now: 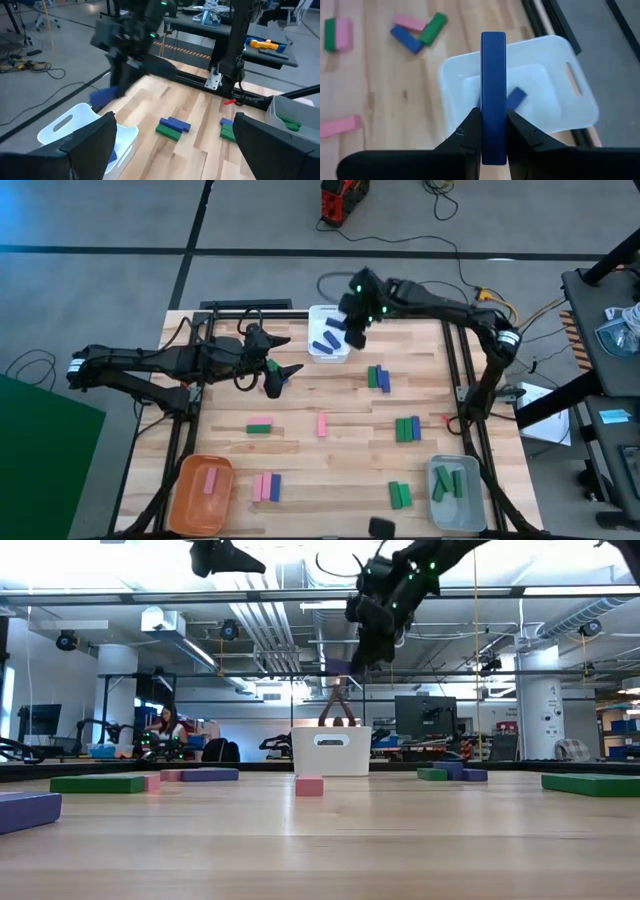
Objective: Sort blocks
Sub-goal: Put the blue block into the white bin
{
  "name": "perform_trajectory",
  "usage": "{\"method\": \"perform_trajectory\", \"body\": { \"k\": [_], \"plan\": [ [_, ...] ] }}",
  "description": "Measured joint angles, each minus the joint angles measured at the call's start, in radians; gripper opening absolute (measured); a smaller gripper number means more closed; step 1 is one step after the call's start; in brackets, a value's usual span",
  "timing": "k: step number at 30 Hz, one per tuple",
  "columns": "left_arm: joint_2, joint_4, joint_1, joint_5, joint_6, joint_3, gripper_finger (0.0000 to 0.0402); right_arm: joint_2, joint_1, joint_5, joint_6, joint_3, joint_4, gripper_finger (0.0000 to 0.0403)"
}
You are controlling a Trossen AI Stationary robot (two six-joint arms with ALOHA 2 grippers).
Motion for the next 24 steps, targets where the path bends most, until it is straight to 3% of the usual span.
{"method": "perform_trajectory", "body": {
  "k": [24],
  "plan": [
    [0.0, 0.013, 0.0, -0.053, -0.064, 0.0, 0.037, 0.218, -0.049, -0.043, -0.096, 0.208, -0.086, 0.0046]
  ]
}}
